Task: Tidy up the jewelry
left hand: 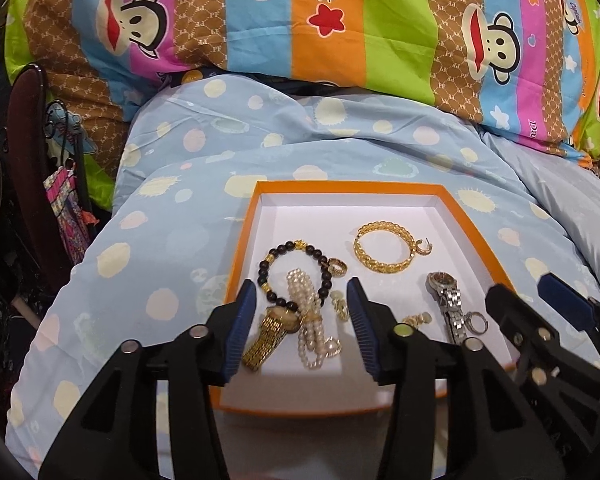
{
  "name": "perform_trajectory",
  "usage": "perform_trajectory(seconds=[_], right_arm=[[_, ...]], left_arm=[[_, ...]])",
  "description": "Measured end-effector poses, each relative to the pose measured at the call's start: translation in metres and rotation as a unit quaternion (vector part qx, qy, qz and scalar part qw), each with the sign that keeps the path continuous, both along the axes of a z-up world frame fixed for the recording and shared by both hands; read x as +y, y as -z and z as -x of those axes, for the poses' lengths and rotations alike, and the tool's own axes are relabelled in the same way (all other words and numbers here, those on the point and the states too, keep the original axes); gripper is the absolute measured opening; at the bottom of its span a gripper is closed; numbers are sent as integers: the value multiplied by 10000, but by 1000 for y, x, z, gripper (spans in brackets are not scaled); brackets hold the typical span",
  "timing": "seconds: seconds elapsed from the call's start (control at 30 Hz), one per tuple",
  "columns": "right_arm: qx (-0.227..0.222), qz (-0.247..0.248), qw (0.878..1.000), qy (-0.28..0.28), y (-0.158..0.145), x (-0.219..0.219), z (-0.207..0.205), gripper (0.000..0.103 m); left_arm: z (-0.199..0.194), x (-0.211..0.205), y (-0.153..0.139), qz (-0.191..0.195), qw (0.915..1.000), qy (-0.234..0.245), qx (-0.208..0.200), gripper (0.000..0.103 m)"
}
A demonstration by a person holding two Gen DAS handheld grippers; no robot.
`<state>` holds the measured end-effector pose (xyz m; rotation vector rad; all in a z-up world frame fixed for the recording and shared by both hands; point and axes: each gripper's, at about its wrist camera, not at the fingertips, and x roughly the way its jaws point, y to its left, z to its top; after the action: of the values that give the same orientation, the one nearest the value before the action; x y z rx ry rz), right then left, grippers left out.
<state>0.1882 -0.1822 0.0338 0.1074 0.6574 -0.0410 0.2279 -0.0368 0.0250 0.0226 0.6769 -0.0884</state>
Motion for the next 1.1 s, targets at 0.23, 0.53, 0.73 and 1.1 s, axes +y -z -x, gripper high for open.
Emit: perform_trajectory(seconds=[0.23, 0.53, 0.73, 1.1], right_arm=[[3, 65, 9999, 116, 0, 3, 52, 65], [-17, 59, 9993, 380, 1, 2, 98, 78], [-107, -154, 9991, 377, 1, -5, 109, 86], [67, -61, 9993, 363, 4, -3, 103, 86]], left_arm=[[48, -1, 0, -220, 9997, 108, -28, 51], [94, 5, -1, -327, 9995, -17, -9, 61], [106, 11, -2, -333, 9992, -197, -91, 74], [104, 11, 1, -466, 9984, -303, 35, 74]])
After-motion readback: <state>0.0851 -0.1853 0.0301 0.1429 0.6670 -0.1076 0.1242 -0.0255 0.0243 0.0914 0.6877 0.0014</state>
